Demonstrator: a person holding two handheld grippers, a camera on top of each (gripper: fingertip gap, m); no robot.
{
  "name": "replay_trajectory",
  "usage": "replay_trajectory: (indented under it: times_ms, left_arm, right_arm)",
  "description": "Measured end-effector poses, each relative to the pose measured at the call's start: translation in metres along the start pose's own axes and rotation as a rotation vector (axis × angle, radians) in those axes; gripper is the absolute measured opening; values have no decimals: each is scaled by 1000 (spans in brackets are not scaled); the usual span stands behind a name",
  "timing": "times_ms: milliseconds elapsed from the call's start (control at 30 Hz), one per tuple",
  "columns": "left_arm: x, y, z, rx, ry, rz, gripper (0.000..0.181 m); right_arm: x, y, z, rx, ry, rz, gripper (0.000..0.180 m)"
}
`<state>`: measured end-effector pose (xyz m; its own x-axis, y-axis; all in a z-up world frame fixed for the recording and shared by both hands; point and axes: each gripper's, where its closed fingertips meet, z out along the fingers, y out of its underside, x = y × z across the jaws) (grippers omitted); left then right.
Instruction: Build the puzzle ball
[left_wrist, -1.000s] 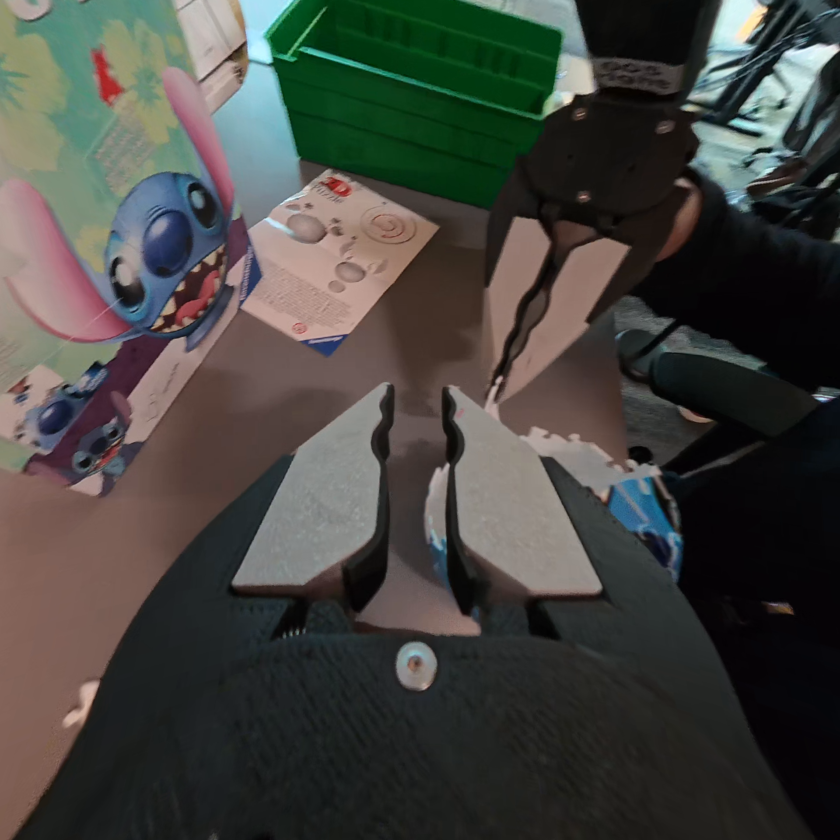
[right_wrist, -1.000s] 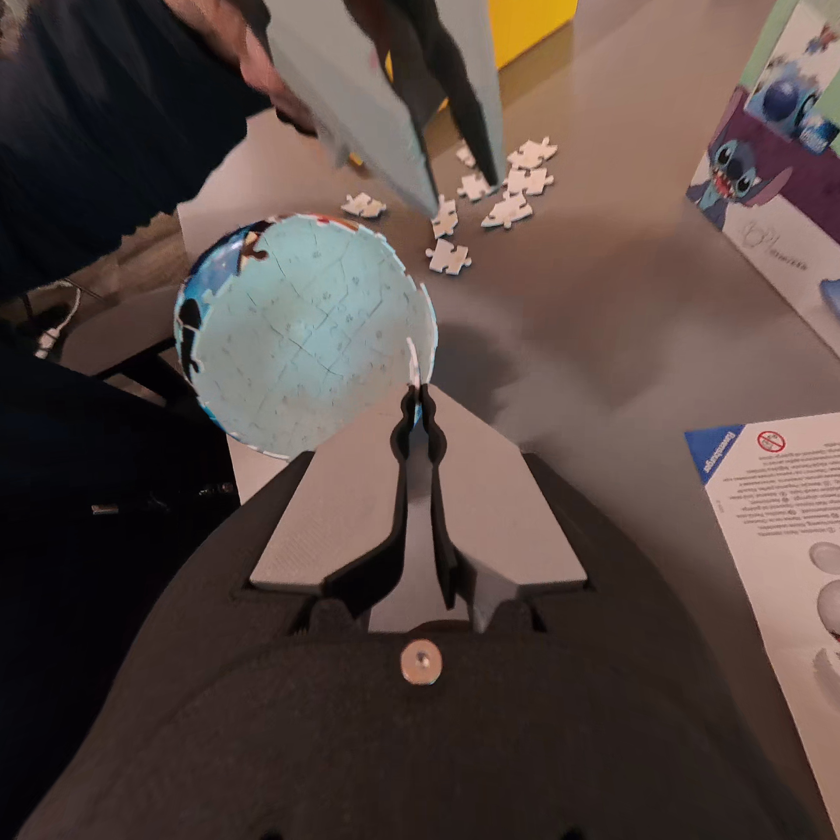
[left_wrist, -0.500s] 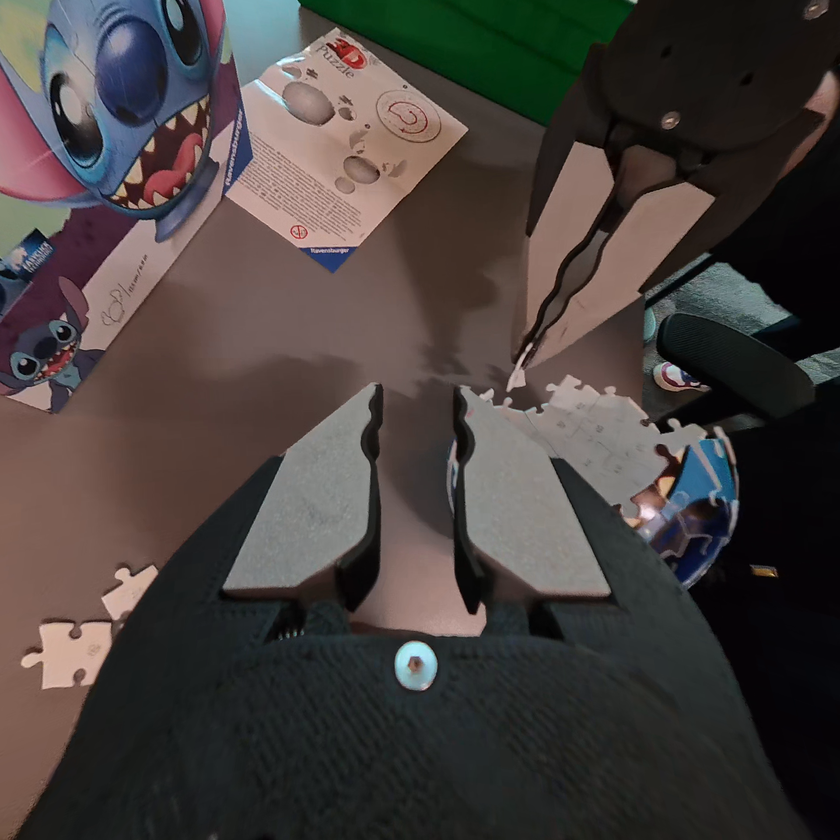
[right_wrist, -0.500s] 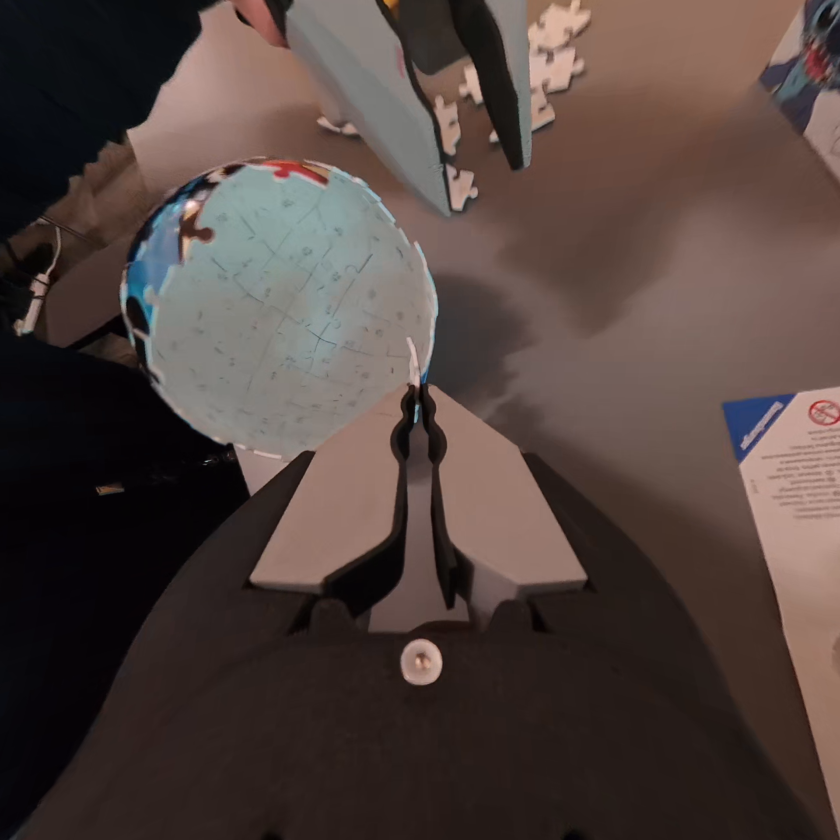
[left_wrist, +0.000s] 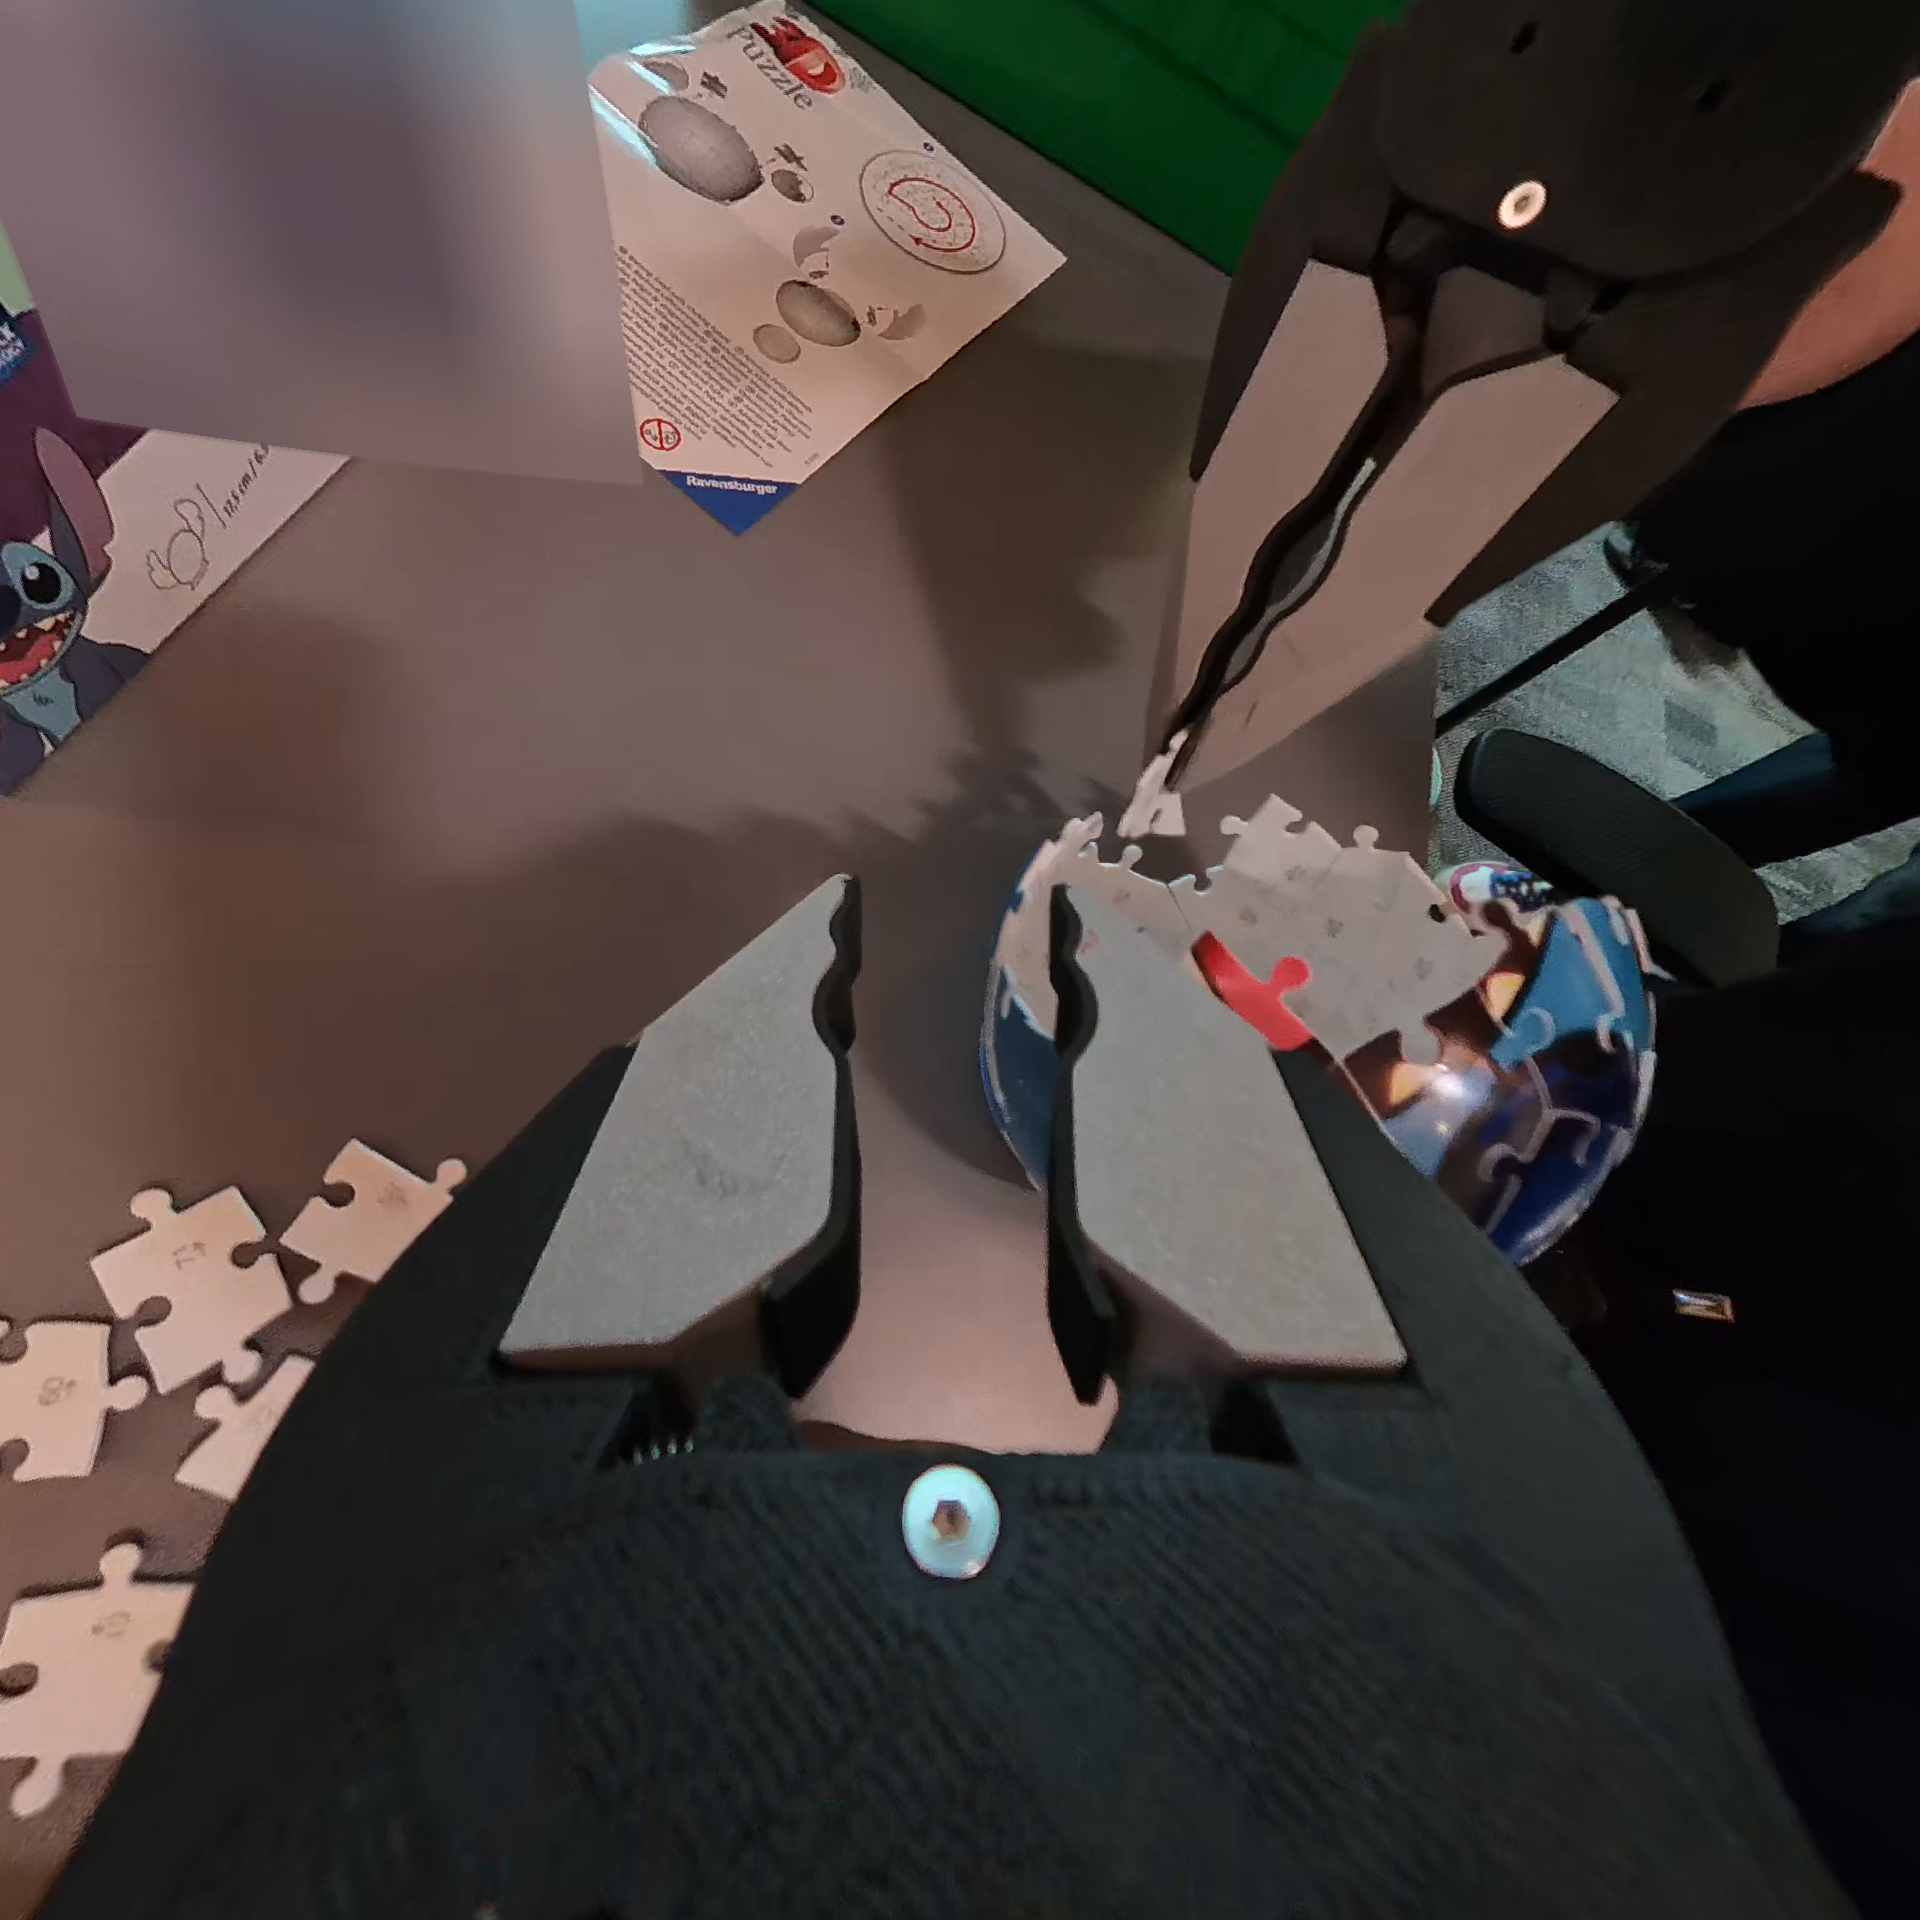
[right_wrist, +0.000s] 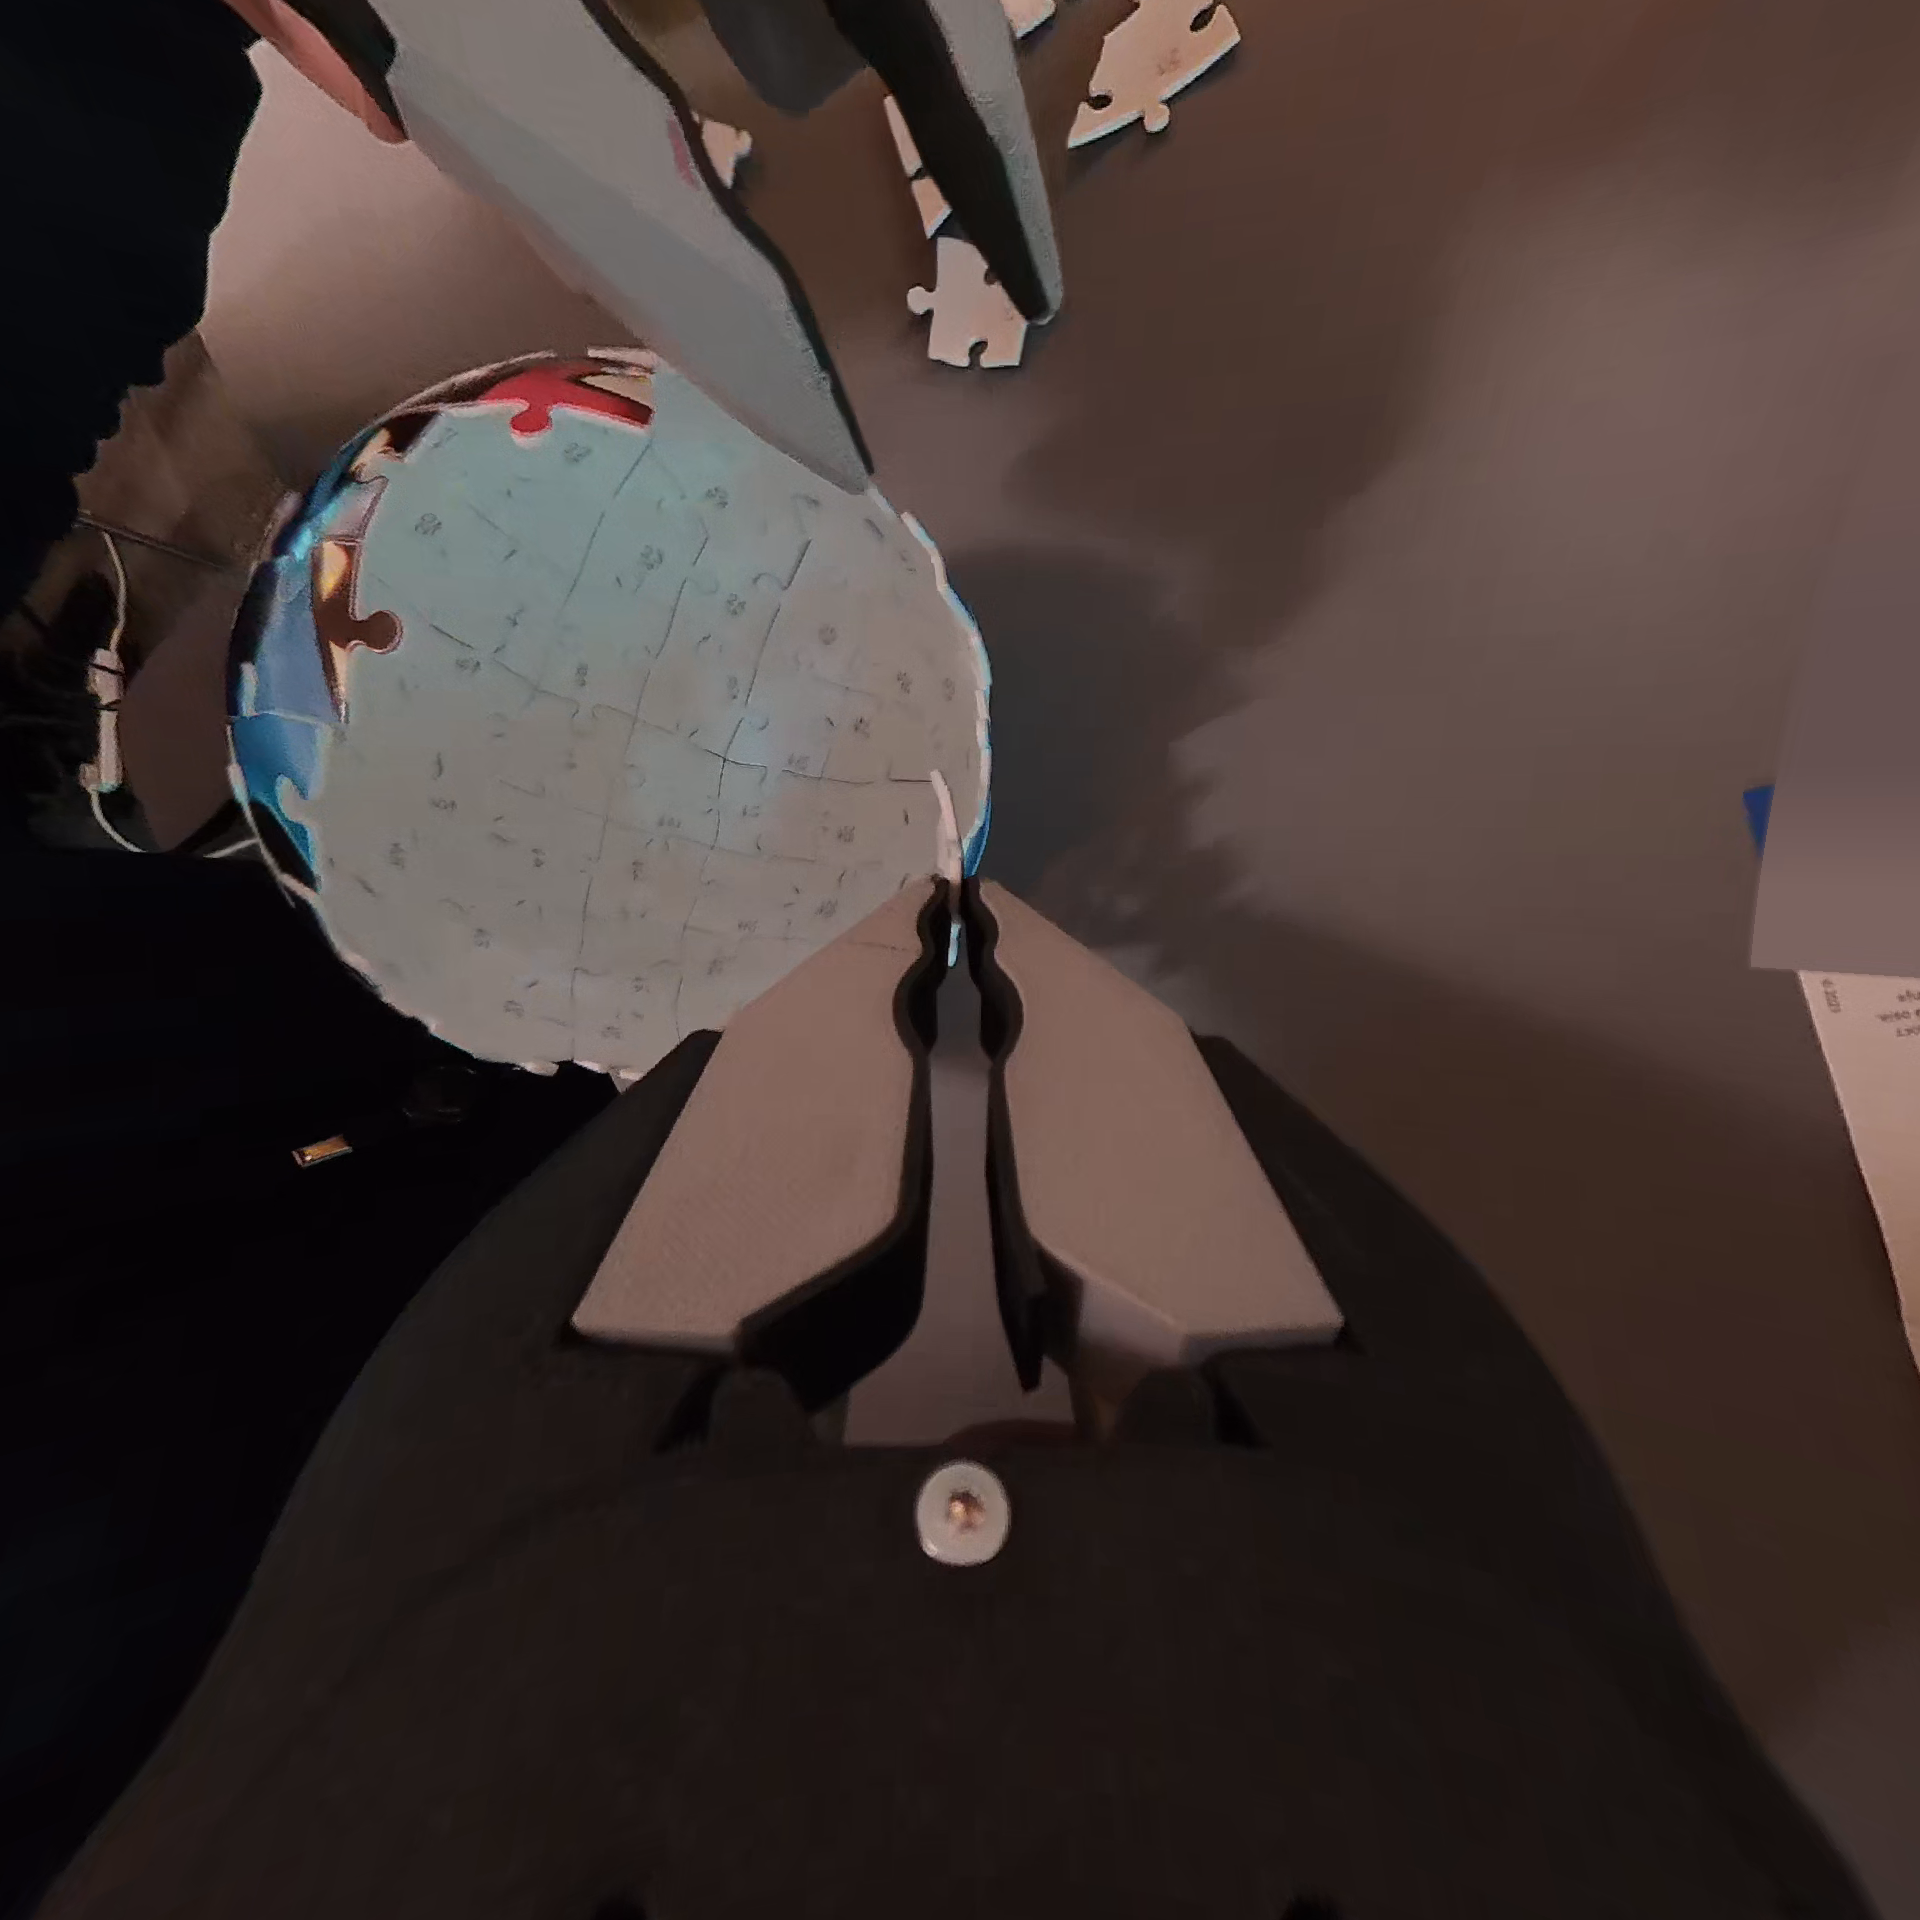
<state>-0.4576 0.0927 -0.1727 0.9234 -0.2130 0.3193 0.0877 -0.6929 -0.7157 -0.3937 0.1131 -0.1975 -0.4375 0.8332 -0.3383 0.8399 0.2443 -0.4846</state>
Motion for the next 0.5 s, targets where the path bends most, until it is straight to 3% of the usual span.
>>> replay_trajectory:
  times_ms: [500]
  left_arm:
    - [9, 11, -12, 24, 13, -36, 32]
  right_arm:
    - [0, -1, -1, -4, 8, -18, 0]
